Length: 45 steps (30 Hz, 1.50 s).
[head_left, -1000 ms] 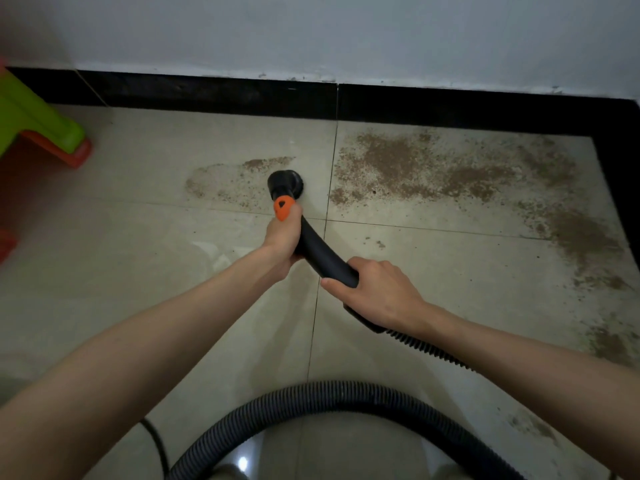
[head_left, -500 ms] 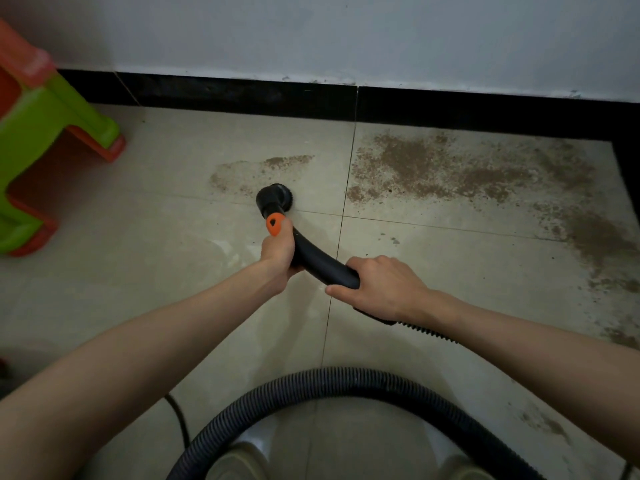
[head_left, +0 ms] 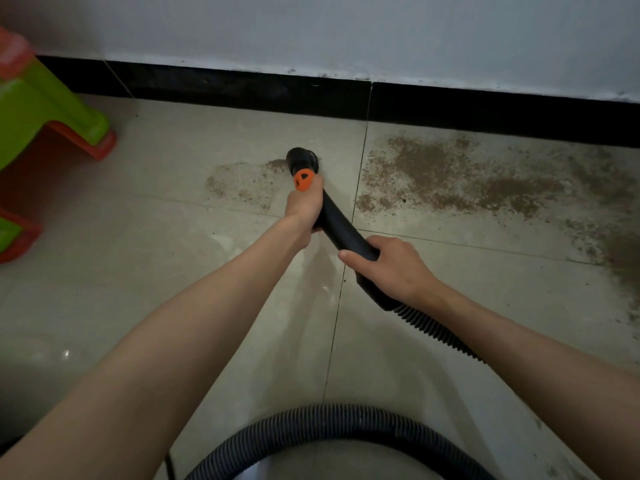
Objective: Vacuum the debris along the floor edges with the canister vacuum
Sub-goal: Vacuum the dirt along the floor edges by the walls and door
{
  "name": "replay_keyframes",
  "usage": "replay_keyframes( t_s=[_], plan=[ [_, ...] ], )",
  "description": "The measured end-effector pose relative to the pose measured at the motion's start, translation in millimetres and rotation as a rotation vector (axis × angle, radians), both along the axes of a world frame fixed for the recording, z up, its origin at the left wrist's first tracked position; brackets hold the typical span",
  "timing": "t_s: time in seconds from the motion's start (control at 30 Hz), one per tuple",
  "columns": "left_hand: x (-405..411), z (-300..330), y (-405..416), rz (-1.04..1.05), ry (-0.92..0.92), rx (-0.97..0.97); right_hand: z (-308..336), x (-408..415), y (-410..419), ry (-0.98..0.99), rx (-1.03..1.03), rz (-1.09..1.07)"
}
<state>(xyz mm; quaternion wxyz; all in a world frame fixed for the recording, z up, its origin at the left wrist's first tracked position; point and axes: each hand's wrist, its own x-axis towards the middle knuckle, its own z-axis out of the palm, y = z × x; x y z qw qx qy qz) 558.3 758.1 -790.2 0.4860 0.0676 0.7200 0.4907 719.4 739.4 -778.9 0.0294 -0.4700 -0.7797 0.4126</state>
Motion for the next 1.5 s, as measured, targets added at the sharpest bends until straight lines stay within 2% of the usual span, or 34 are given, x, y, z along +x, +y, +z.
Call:
replay_keyframes(
  t_s=[0.1,0.3,0.43,0.73,1.03,1.5],
  plan=[
    [0,-1,14,-0.053,0.003,0.052,-4,1,3,0.151,-0.123,-0.137],
    [5,0,23,-0.188,-0.166,0.215,-2,11,14,0.367,-0.38,-0.323],
    [13,4,31,-0.287,-0.223,0.238,0,14,23,0.525,-0.605,-0.436],
    [17,10,46,-0.215,-0.252,0.232,0,1,26,0.689,-0.907,-0.5],
    [7,7,20,-0.176,-0.273,0.254,1,0,12,0.621,-0.901,-0.421],
    [-4,30,-32,-0.117,-0.344,0.178,24,0,-24,0.514,-0.829,-0.313]
  ],
)
